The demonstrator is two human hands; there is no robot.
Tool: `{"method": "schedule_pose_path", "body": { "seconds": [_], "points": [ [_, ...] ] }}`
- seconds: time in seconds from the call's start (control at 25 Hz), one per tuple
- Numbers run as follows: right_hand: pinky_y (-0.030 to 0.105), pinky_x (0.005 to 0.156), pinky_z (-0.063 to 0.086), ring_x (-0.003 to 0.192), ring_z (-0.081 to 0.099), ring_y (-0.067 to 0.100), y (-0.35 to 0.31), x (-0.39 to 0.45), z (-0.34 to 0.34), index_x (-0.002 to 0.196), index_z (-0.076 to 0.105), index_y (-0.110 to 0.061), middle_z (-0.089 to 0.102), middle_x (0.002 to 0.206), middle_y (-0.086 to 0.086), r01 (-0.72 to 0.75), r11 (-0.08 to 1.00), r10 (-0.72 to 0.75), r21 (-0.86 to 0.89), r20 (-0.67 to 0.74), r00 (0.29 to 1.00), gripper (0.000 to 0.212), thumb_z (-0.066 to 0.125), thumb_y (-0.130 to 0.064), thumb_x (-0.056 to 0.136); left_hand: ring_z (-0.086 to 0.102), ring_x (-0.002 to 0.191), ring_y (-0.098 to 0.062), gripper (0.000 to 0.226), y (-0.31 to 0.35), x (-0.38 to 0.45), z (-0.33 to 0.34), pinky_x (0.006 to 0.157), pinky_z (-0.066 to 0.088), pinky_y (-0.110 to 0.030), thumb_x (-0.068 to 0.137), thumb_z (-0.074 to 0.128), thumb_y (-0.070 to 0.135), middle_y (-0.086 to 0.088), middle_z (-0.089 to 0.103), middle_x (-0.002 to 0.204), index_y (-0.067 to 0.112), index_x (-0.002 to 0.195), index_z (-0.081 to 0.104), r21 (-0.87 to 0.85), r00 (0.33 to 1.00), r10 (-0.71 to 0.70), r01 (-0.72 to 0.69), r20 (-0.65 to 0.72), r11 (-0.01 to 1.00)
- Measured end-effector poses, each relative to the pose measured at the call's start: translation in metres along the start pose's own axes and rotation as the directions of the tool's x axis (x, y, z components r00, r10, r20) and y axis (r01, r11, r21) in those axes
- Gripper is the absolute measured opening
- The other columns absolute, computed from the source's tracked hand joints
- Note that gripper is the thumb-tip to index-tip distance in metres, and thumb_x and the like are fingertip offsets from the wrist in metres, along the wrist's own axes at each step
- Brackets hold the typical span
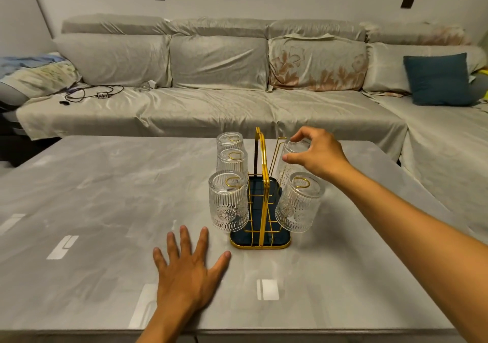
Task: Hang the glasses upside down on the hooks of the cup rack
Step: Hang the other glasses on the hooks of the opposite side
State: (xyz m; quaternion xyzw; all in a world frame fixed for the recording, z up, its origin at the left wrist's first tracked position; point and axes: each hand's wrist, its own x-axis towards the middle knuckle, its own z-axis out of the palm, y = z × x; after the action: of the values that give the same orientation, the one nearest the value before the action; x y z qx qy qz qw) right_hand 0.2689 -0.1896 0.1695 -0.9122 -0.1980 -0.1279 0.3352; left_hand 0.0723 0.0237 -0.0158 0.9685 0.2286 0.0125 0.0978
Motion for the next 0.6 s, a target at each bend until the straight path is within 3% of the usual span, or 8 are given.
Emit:
{"method": "schedule_pose_path", "body": {
  "seconds": [0.24, 0.6],
  "points": [
    [0.034, 0.072, 0.047, 0.095, 0.058, 0.022, 0.001, 0.007, 0.015, 0.091, 0.059, -0.027, 0.064, 0.114, 0.002, -0.125, 0.991, 0.126, -0.037, 0.028, 0.992, 0.042, 0.087, -0.034, 0.060, -0.024, 0.146, -0.033, 0.095, 0.000, 0.000, 0.001, 0.112, -0.017, -0.058, 0.066, -0.009, 0.091, -0.007, -0.020, 0.161, 0.044, 0.149, -0.013, -0.005, 1.000, -0.006, 0.006, -0.001, 1.000],
    [0.034, 0.064, 0.046, 0.082, 0.054, 0.020, 0.004, 0.009, 0.022, 0.092, 0.052, -0.025, 0.054, 0.094, -0.003, -0.176, 0.979, 0.187, -0.100, 0.110, 0.976, 0.042, 0.084, -0.030, 0.065, -0.023, 0.146, -0.033, 0.095, 0.000, 0.000, 0.001, 0.113, -0.016, -0.058, 0.066, -0.010, 0.090, -0.007, -0.019, 0.161, 0.044, 0.148, -0.014, -0.001, 1.000, -0.008, 0.008, 0.005, 1.000]
  ]
}}
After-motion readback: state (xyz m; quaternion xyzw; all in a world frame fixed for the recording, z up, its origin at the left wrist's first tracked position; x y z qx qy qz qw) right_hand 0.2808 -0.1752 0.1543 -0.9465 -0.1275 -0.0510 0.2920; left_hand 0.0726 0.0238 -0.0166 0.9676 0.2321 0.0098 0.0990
